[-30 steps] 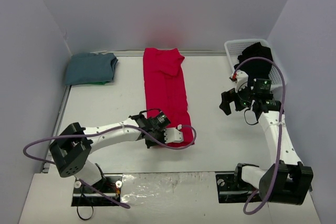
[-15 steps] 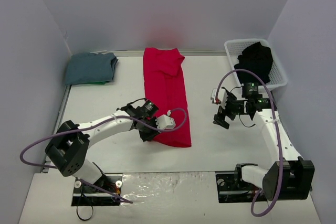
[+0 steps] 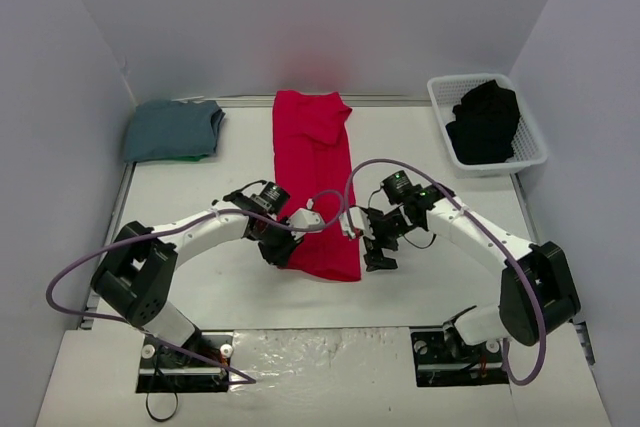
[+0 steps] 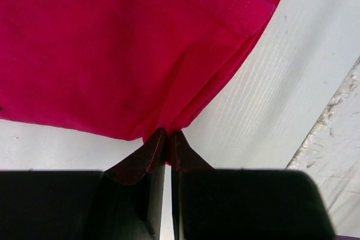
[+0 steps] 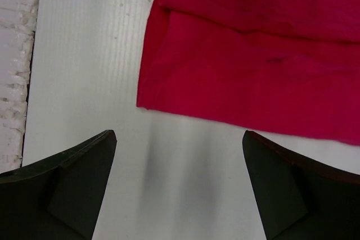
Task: Fold and stack the t-shirts
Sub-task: Grab the bottom of the folded rectangular tshirt with both arms
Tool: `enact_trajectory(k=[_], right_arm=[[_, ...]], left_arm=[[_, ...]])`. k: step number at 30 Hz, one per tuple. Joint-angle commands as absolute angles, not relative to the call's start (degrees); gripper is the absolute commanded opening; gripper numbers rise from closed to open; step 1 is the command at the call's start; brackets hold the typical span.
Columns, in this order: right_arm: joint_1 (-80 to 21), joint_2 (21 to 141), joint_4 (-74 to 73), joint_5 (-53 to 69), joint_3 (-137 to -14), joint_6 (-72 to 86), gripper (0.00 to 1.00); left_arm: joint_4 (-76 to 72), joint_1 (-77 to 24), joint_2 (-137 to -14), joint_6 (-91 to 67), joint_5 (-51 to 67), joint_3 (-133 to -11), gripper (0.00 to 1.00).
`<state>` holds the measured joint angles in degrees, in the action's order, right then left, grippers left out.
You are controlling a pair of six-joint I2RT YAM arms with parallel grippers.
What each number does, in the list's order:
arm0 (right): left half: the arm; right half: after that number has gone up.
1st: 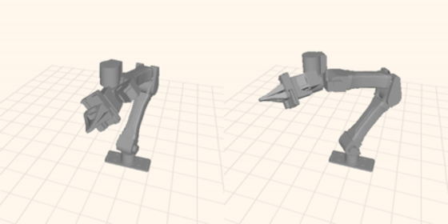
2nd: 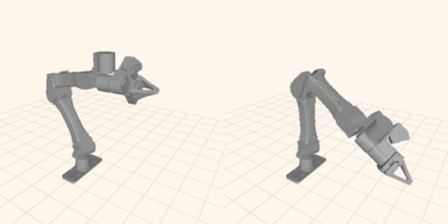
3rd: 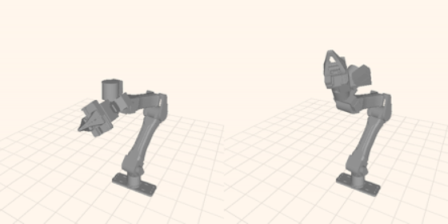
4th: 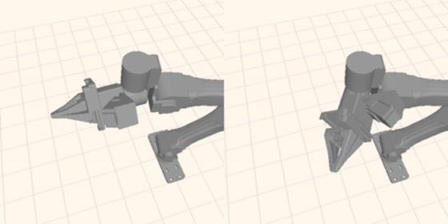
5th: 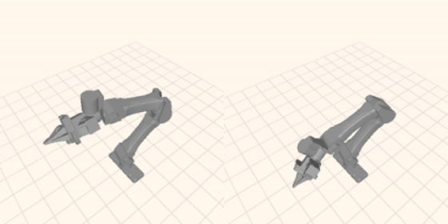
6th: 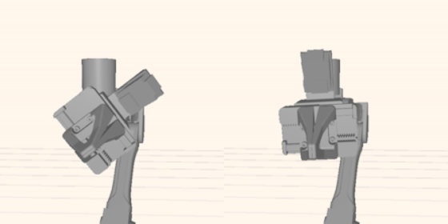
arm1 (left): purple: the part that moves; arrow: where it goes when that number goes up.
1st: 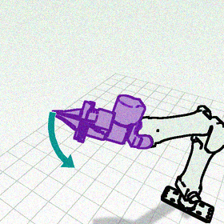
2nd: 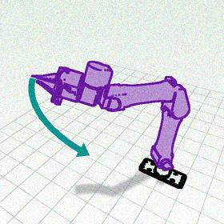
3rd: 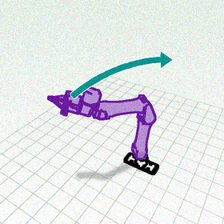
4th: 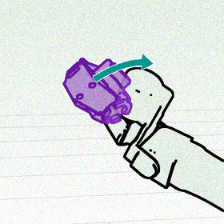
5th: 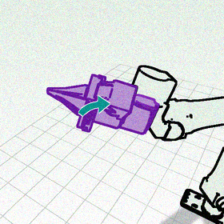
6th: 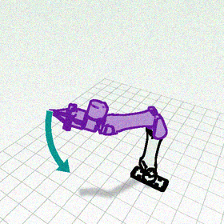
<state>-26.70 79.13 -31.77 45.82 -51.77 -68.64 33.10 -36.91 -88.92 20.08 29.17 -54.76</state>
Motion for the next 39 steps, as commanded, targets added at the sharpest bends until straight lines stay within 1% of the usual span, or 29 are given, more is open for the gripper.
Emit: enact_trajectory(k=[1, 3, 6, 9, 11, 16, 22, 36, 38, 39], right_arm=[[-30.49, 80.94, -31.12, 43.77, -51.51, -66.72, 0.88], [-32.42, 81.65, -29.98, 43.94, -51.07, -65.05, 0.83], [-35.14, 82.26, -28.22, 43.25, -50.36, -62.85, 0.74], [-36.38, 82.7, -26.81, 41.67, -49.4, -62.05, 0.69], [-36.65, 83.58, -26.37, 41.05, -48.87, -61.88, 0.63], [-38.49, 85.6, -25.75, 39.47, -47.99, -61.0, 0.54], [-39.73, 87.71, -24.17, 36.83, -47.46, -60.29, 0.51], [-43.33, 92.11, -20.31, 31.82, -45.97, -58.45, 0.49], [-43.77, 92.55, -19.08, 30.5, -45.36, -57.66, 0.47], [-43.94, 92.72, -18.72, 29.98, -45.26, -57.31, 0.43]], left_arm=[[33.84, -35.42, -89.21, 18.9, 32.52, -57.48, 0.02], [33.75, -34.37, -89.38, 18.46, 33.05, -57.48, 0.02], [33.66, -33.49, -89.47, 18.2, 33.75, -57.48, 0.02], [33.57, -33.05, -89.47, 18.19, 34.27, -57.48, 0.02], [33.49, -32.7, -89.56, 18.02, 34.54, -57.48, 0.02], [33.49, -32.17, -90.26, 17.67, 35.42, -57.83, 0.02], [33.49, -31.64, -90.53, 17.67, 35.86, -57.92, 0.02], [33.66, -30.94, -91.41, 17.58, 36.47, -58.27, 0.02], [33.75, -30.85, -91.41, 17.58, 36.47, -58.36, 0.02], [33.75, -30.76, -91.49, 17.58, 36.56, -58.36, 0.02]])
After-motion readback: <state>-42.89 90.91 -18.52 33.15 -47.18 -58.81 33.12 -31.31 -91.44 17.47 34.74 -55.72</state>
